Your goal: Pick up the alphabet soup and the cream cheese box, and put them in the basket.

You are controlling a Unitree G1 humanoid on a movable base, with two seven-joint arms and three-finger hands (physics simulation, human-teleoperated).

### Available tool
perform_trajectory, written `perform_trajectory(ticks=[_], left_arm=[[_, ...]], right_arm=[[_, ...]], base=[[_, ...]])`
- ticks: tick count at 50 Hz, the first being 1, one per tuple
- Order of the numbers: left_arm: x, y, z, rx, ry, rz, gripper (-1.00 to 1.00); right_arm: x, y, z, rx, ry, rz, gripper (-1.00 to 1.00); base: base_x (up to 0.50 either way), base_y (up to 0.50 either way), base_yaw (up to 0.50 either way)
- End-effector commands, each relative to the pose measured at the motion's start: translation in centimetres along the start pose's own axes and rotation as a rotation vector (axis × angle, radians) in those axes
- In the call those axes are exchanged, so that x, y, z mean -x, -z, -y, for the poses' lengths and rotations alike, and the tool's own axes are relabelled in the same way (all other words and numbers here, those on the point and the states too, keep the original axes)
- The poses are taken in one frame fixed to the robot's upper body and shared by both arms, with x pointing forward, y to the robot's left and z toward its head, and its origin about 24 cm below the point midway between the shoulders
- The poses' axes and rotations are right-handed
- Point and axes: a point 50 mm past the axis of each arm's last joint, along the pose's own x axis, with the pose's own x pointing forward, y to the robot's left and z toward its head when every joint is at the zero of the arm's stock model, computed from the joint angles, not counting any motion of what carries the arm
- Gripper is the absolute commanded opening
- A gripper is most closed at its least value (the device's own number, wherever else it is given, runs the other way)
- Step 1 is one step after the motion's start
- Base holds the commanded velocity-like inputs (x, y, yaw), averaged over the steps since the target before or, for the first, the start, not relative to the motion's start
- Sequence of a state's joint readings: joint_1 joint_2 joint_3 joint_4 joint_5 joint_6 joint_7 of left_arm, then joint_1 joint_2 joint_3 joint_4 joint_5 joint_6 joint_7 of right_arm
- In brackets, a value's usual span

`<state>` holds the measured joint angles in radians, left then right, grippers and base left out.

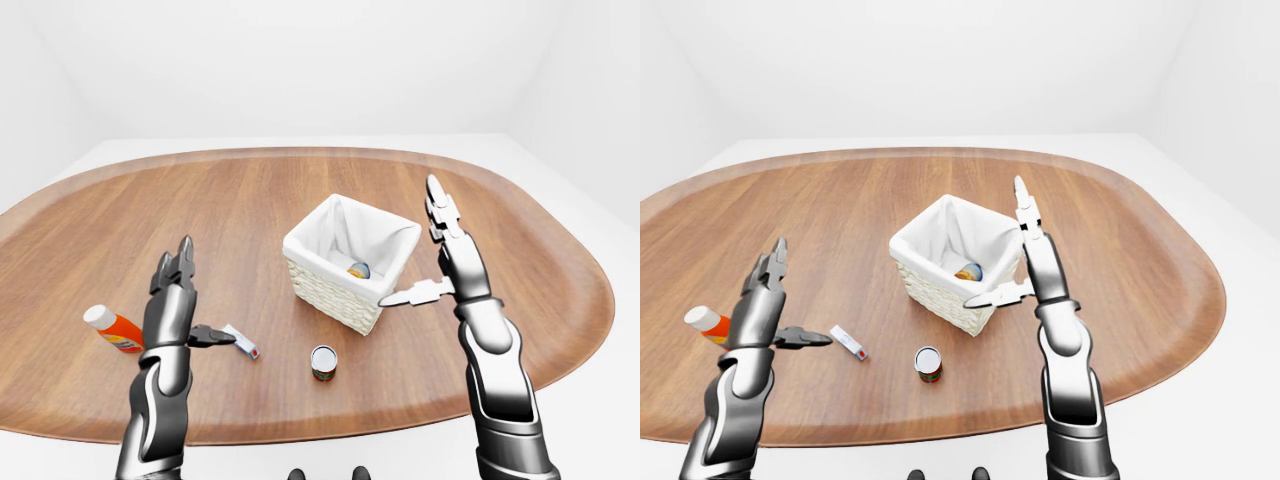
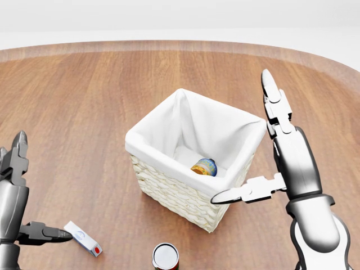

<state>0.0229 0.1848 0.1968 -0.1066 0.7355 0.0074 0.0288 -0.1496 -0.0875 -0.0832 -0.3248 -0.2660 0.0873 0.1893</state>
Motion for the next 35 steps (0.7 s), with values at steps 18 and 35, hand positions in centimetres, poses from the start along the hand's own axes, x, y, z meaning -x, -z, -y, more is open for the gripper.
perform_trajectory(ticks=[18, 35], left_arm=[[-3.1, 3.7, -1.3, -0.389, 0.061, -0.019, 1.00], [-3.4, 3.7, -0.6, -0.557, 0.047, 0.024, 1.00]], right_arm=[[0.6, 2.0, 0.4, -0.055, 0.055, -0.081, 1.00], [0.4, 1.4, 1.3, -0.078, 0.088, -0.046, 1.00]], base=[[0.00, 0.00, 0.00], [0.00, 0.00, 0.00]])
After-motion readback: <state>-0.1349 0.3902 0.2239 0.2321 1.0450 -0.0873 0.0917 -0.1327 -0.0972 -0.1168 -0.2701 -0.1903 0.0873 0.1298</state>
